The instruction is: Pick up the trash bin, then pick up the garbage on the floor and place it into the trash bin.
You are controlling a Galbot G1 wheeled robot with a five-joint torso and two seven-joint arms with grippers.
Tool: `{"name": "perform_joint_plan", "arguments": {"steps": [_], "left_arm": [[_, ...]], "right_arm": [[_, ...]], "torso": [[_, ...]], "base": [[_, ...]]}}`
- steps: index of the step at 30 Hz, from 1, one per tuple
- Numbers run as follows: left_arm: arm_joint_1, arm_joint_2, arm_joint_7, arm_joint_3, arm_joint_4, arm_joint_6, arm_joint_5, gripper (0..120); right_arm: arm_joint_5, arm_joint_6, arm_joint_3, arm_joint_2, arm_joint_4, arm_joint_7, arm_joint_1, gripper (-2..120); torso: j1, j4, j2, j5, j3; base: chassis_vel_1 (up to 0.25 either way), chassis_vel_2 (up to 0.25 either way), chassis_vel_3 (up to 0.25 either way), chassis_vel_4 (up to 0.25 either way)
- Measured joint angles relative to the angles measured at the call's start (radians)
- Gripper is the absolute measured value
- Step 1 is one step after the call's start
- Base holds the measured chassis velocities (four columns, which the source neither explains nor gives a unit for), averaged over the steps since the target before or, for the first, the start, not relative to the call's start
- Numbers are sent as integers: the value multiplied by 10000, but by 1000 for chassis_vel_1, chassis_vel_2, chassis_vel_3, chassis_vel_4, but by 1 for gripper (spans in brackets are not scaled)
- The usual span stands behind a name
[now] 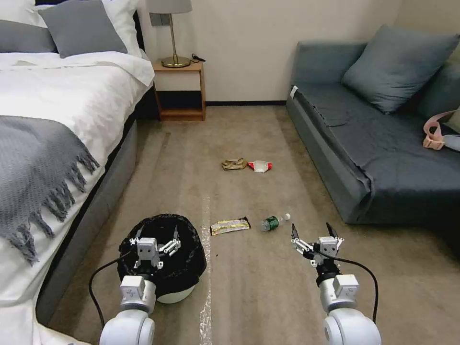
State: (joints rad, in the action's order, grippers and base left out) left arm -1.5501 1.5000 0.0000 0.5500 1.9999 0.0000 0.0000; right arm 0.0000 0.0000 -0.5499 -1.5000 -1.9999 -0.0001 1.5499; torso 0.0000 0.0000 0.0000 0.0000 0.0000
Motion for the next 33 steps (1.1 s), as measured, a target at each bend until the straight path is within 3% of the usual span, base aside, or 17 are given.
{"name": "perform_joint_plan", "arguments": {"steps": [12,15,16,19,20,23,24,26,29,30,32,33], "left_arm": [[-3,-20,-47,14,34,49,-45,100],[-101,-319,-764,296,595,785,-662,100],[-101,-319,-764,296,595,785,-662,100],[-262,-769,-1840,713,1423,1887,-1591,100],[-262,-769,-1840,713,1423,1887,-1591,100],[-429,-1254,-3005,1167,2327,3076,-2593,100],[-429,-1254,-3005,1167,2327,3076,-2593,100],[-537,-1571,-3753,1466,2908,3830,-3224,100],[-458,-1890,-3925,1617,3410,4084,-3345,100],[-401,-1998,-3931,1660,3558,4076,-3307,100],[-380,-2091,-3929,1671,3612,4077,-3267,100],[-376,-2139,-3912,1671,3611,4063,-3247,100]], "right_arm": [[15,-2,3,2,0,3,0,100],[384,-259,124,105,-116,292,-34,100],[384,-259,124,105,-116,292,-34,100],[902,-655,265,298,-318,694,-72,100],[902,-655,265,298,-318,694,-72,100],[1926,-1462,564,671,-753,1503,-171,100],[1926,-1462,564,671,-753,1503,-171,100],[2643,-2028,767,937,-1058,2075,-237,100],[3488,-2697,1012,1247,-1414,2745,-315,100],[3735,-2891,1089,1338,-1526,2939,-339,100],[4174,-3236,1214,1501,-1701,3285,-382,100],[4630,-3594,1341,1672,-1906,3654,-419,100]], "torso": [[0,-1,0,-1,1],[0,1,1,-2,0],[0,1,1,-2,0],[0,0,0,-1,0],[0,0,0,-1,0],[-1,0,1,-1,0],[-1,0,1,-1,0],[-1,1,1,1,0],[-1,1,0,-13,1],[-2,-6,1,8,-2],[0,0,0,12,0],[-1,-1,0,-17,0]], "base": [[0,0,0,0],[0,0,0,0],[0,0,0,0],[0,0,0,0],[0,0,0,0],[0,0,0,0],[0,0,0,0],[0,0,0,0],[0,0,0,0],[0,0,0,0],[0,0,0,0],[0,0,0,0]]}}
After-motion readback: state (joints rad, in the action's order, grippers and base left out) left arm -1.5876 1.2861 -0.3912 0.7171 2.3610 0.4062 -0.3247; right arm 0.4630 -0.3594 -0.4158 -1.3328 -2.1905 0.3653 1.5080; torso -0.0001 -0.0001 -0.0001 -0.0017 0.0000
